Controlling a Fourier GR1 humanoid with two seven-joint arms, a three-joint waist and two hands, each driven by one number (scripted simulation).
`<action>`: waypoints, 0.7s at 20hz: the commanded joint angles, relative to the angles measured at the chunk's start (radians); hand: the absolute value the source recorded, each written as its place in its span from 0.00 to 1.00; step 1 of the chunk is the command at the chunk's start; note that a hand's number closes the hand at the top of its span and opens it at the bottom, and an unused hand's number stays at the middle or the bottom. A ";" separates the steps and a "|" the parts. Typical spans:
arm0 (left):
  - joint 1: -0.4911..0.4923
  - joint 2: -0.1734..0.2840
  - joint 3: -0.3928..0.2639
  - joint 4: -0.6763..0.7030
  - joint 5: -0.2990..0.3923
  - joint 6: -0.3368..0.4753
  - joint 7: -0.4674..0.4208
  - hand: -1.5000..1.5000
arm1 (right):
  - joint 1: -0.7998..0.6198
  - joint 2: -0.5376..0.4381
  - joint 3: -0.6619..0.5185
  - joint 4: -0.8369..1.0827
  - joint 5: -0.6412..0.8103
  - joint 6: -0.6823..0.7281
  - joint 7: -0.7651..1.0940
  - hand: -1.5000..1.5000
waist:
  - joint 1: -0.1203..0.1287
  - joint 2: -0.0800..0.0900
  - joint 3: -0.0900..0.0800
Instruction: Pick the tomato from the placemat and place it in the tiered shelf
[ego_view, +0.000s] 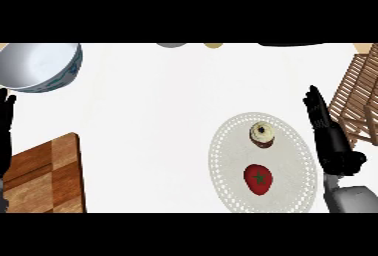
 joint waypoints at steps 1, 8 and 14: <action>-0.076 -0.007 -0.079 0.040 -0.061 -0.019 0.031 0.50 | -0.105 0.024 -0.004 0.140 -0.028 0.063 0.000 0.00 | 0.035 -0.022 -0.031; -0.069 -0.067 -0.234 0.021 -0.082 -0.086 0.056 0.50 | -0.037 0.286 -0.012 0.083 -0.524 0.317 0.125 1.00 | -0.008 0.028 0.009; -0.150 -0.160 -0.365 0.106 -0.172 -0.090 0.099 0.50 | -0.096 0.006 -0.087 0.392 0.007 0.052 -0.201 0.00 | 0.033 -0.020 -0.030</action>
